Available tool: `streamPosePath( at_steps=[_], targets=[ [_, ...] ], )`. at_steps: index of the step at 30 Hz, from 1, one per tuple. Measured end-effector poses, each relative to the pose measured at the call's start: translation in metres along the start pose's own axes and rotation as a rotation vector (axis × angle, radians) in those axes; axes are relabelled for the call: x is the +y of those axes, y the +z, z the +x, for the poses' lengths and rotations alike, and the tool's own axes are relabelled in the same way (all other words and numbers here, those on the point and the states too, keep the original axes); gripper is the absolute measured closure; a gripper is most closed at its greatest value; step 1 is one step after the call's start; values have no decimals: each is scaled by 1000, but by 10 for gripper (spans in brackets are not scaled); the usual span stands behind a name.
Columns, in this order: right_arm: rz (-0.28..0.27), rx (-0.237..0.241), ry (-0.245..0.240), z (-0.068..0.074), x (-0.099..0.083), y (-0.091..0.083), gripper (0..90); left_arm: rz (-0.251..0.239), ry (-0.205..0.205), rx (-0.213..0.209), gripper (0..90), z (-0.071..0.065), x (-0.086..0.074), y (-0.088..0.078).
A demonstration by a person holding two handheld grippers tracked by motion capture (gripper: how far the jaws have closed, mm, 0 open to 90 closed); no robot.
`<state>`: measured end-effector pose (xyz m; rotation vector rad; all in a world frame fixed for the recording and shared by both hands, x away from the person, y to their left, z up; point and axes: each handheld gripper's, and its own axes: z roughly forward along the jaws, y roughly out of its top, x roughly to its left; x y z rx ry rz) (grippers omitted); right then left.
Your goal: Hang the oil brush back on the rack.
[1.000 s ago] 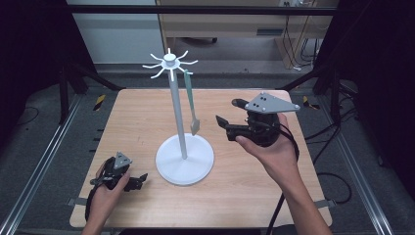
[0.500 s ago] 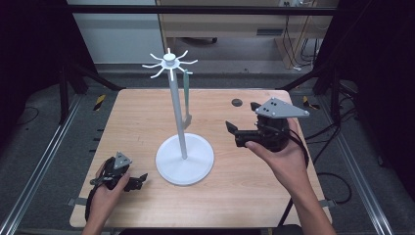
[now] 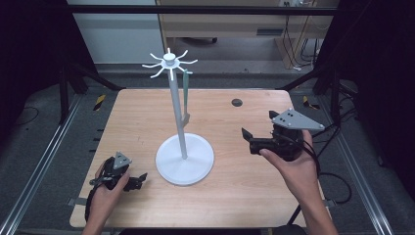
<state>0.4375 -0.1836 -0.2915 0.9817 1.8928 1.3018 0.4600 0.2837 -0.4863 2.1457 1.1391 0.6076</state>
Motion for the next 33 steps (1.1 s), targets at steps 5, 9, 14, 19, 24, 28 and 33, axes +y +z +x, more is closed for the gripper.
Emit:
streamPosePath(
  at_steps=[5, 9, 14, 19, 24, 28, 33],
  targets=[
    [9, -21, 9, -5, -13, -5, 58, 0, -1, 0, 37, 0, 0, 0],
    [21, -33, 11, -9, -21, -8, 57, 0, -1, 1, 37, 0, 0, 0],
    [34, -44, 19, -11, -30, -10, 45, 0, -2, 0, 37, -1, 0, 0],
    [60, -63, 16, -13, -46, -7, 38, 2, -2, 0, 37, -1, 0, 0],
    [92, -71, 27, -15, -63, -1, 38, 2, -2, 2, 37, -1, 0, 0],
    [111, -63, 42, -17, -77, 5, 38, 5, 0, 1, 37, -1, 0, 0],
    [158, -54, 63, -19, -96, 18, 48, 3, -1, 1, 37, -1, -1, 0]
  ],
)
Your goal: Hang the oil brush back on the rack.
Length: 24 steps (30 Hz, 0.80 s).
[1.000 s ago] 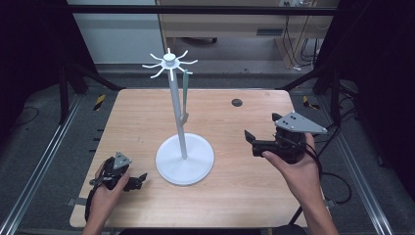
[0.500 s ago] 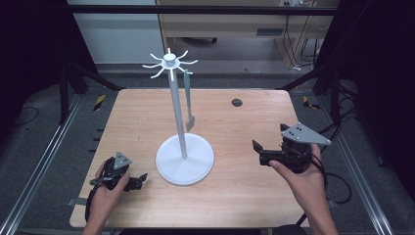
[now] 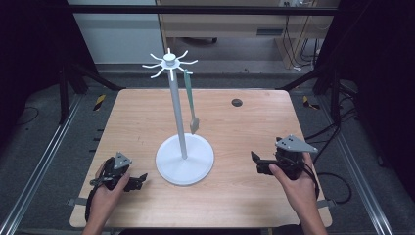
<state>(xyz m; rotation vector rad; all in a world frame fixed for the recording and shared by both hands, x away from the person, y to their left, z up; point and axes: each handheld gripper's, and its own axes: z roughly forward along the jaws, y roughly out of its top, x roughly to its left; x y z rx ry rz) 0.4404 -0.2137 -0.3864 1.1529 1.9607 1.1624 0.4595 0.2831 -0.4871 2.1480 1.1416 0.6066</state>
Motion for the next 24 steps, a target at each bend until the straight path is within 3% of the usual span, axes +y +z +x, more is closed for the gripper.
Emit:
streamPosePath(
  at_steps=[14, 24],
  targets=[
    [125, -1, 37, -7, -36, 40, 81, 5, 4, -2, 37, -1, 0, 1],
    [184, 20, 76, -8, -48, 65, 85, 6, 6, -3, 37, -1, 0, 1]
  ],
)
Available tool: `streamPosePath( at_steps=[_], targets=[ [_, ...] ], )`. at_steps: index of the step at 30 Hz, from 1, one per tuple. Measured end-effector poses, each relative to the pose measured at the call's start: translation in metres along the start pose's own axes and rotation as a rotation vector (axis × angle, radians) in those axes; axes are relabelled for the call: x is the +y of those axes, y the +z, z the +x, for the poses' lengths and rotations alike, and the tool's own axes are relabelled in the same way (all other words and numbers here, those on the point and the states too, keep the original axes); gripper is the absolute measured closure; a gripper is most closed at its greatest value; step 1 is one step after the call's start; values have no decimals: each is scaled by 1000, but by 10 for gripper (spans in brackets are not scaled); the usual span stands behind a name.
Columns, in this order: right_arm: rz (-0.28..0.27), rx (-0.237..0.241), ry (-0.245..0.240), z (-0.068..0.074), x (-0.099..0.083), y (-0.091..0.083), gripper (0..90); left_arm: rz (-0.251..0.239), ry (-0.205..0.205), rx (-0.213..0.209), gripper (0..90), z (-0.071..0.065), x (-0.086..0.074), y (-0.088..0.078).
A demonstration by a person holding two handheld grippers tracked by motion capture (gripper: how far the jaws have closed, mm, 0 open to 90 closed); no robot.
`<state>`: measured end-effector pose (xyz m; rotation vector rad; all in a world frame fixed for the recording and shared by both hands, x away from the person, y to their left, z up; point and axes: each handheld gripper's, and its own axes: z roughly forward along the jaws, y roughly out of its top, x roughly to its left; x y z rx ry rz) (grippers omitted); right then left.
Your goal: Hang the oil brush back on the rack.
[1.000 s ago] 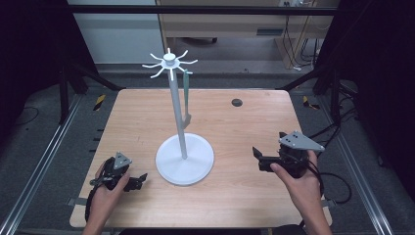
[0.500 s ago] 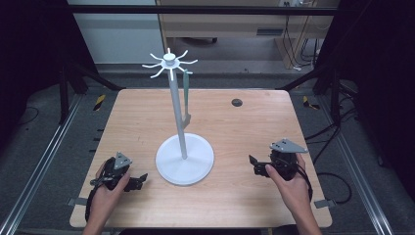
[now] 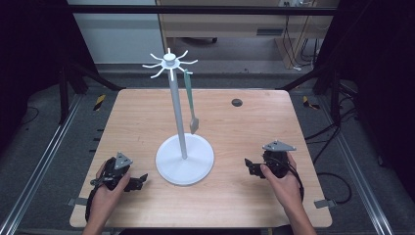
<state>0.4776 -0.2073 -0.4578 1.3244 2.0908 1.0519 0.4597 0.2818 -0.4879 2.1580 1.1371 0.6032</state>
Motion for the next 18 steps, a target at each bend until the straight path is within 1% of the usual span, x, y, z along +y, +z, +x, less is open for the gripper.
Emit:
streamPosePath(
  at_steps=[2, 4, 6, 7, 8, 9, 12, 15, 18],
  targets=[
    [9, -1, 2, 0, 0, 4, 86, 0, 1, -1, 37, 0, 0, 0],
    [12, -5, -7, 0, -1, 8, 86, 1, 2, -1, 37, 0, 0, 0],
    [23, -2, 2, 1, -2, 12, 87, 1, 3, -1, 37, 0, 0, 0],
    [24, -3, -1, 1, -3, 14, 87, 1, 3, -1, 37, 0, 0, 0],
    [30, 1, 9, 2, -4, 15, 87, 0, 3, -1, 37, 0, 0, 0],
    [31, -5, 1, 1, -5, 17, 89, 0, 3, -1, 37, 0, 0, 0],
    [34, 0, 3, 2, -9, 20, 93, 0, 2, 0, 37, 0, 0, 1],
    [56, 13, -5, 3, -12, 24, 93, 0, 3, -2, 37, 0, 1, 1],
    [48, 17, 1, 4, -16, 25, 102, 0, 5, -2, 37, -1, 1, 2]
  ],
)
